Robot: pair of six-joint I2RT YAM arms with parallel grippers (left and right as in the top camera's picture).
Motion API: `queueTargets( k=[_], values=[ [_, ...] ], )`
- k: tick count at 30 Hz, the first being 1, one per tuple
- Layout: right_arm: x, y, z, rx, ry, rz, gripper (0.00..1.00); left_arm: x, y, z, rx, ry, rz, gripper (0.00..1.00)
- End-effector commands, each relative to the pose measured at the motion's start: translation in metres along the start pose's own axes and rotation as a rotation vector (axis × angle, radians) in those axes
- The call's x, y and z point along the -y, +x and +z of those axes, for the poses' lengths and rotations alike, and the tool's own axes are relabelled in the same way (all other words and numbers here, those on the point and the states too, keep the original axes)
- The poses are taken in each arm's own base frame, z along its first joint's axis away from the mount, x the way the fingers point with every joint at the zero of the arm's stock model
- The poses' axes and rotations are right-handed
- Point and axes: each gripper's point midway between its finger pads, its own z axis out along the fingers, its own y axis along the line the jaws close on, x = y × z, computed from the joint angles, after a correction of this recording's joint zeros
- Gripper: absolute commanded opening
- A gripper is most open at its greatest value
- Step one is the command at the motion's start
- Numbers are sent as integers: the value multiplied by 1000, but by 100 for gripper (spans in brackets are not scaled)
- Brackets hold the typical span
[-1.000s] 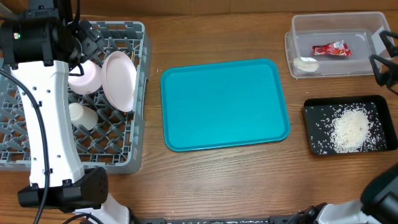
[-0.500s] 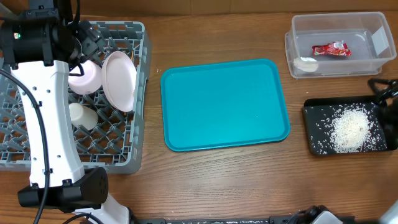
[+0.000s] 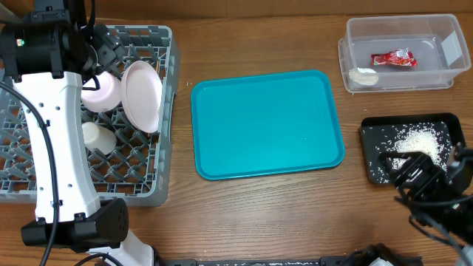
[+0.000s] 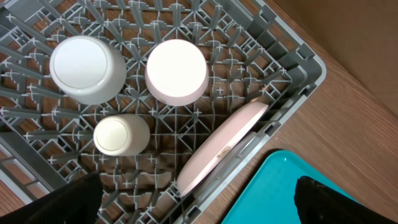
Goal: Sort waste into correct bins and load items into the dishwasher
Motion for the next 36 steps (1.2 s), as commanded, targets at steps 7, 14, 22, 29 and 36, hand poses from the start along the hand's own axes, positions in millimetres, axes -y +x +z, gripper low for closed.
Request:
queueTargets(
  k=[7,14,22,29,36],
  values=[
    [36,-2,-5,25,219,-36,100,-1,0,2,3,-14,-2,100],
    [41,-2,-6,22,256,-55,100,-1,0,2,3,-14,-2,100],
    [-15,-9,2,99,89,-444,100,-1,0,2,3,-14,-2,100],
    [-79,-2,-17,254,-112,-785,100,-1,0,2,3,-14,-2,100],
    [-98,0,-27,352,-166,-909,100,-1,0,3,3,-14,-2,100]
  ],
)
